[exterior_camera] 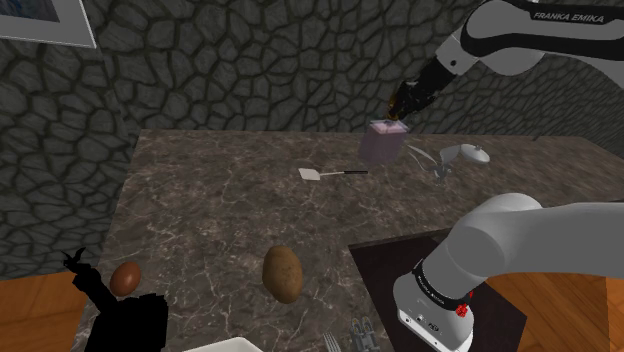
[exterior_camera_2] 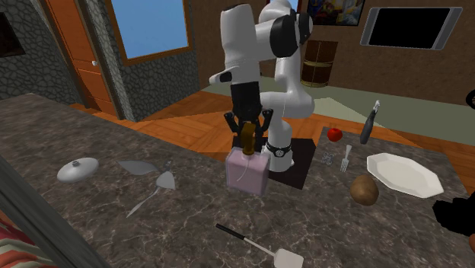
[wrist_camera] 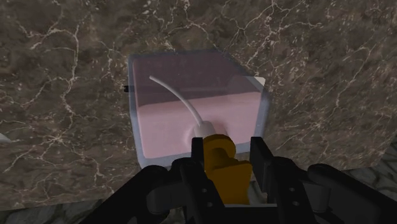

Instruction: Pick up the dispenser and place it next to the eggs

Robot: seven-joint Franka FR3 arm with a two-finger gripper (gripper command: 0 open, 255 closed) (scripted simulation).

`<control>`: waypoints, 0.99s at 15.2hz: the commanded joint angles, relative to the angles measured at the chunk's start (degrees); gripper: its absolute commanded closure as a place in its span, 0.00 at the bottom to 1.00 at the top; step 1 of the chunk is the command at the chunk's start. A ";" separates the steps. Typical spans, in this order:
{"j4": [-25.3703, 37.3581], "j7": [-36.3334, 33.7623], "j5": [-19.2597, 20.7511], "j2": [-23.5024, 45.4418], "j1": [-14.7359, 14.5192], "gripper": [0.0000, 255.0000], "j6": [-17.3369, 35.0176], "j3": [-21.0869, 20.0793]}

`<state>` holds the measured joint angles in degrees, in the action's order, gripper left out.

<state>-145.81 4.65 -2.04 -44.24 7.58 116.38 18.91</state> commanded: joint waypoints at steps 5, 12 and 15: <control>4.56 -0.88 -0.21 -0.02 -0.24 1.00 -4.49 -0.66; 10.30 -1.83 -0.55 0.66 -0.67 1.00 -9.46 -1.29; 12.89 -2.20 -0.71 1.13 -0.89 1.00 -11.54 -1.51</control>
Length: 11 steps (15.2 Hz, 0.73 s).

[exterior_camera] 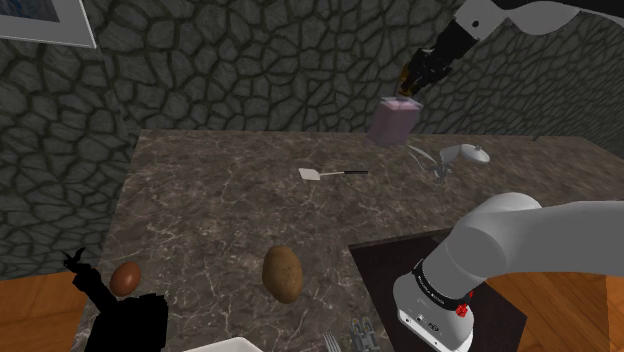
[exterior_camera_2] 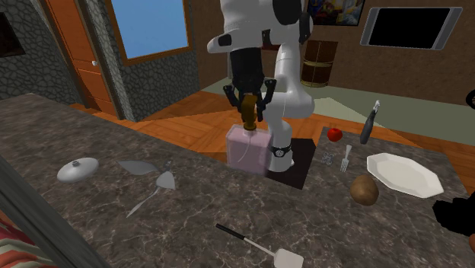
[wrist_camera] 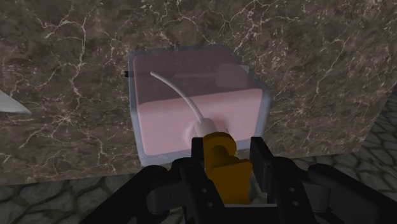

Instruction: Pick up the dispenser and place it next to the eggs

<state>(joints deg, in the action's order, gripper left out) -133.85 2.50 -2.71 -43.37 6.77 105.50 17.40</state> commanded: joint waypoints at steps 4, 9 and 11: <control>4.52 -0.53 -0.26 1.04 -0.38 1.00 -3.42 -0.24; 9.20 -1.10 -0.55 2.25 -0.79 1.00 -6.84 -0.46; 11.15 -1.31 -0.68 2.81 -0.96 1.00 -8.21 -0.52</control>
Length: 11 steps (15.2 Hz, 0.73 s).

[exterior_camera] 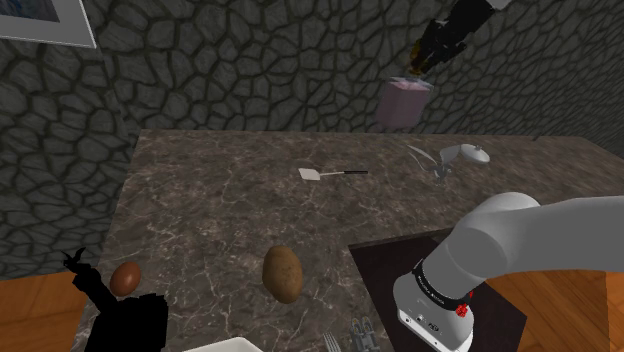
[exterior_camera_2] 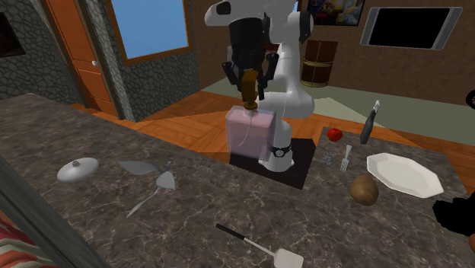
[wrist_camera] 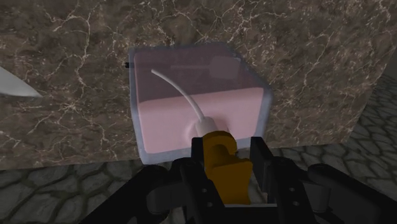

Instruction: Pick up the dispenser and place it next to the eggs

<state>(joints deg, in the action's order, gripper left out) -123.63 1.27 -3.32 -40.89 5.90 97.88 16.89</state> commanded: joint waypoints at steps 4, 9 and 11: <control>0.62 -2.94 -0.82 -1.25 -0.36 1.00 -1.57 -2.73; -3.03 -9.60 -3.11 -5.41 -1.09 1.00 -1.31 -9.38; -4.05 -12.26 -4.23 -6.68 -1.54 1.00 -1.19 -12.04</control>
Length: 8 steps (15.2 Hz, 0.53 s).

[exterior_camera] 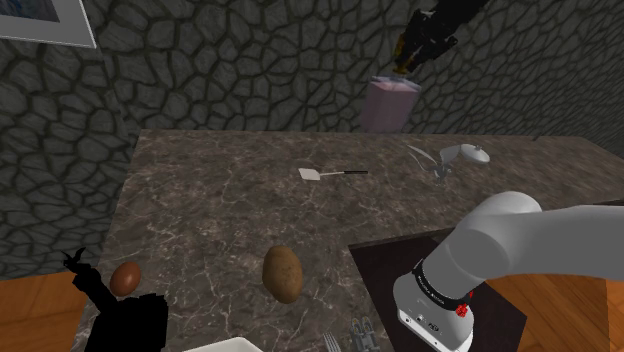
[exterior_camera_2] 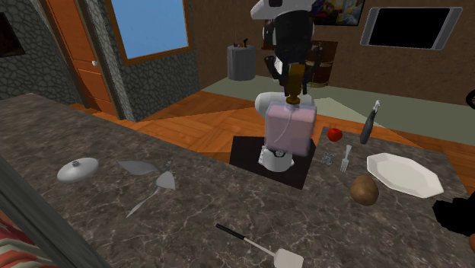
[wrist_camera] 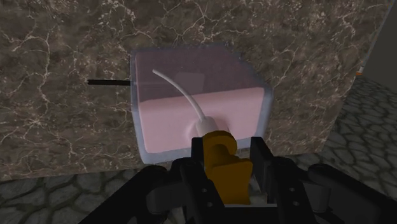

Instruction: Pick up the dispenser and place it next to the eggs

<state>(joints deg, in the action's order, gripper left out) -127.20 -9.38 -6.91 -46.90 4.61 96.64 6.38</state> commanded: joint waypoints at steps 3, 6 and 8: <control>-1.53 -5.61 -2.45 -2.10 -1.02 1.00 0.28 -5.54; -2.01 -9.61 -4.36 -2.97 -1.87 1.00 0.59 -9.58; -2.01 -12.28 -5.65 -3.23 -2.43 1.00 0.86 -12.30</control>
<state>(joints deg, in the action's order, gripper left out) -129.27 -19.78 -11.69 -49.85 2.56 97.48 -4.10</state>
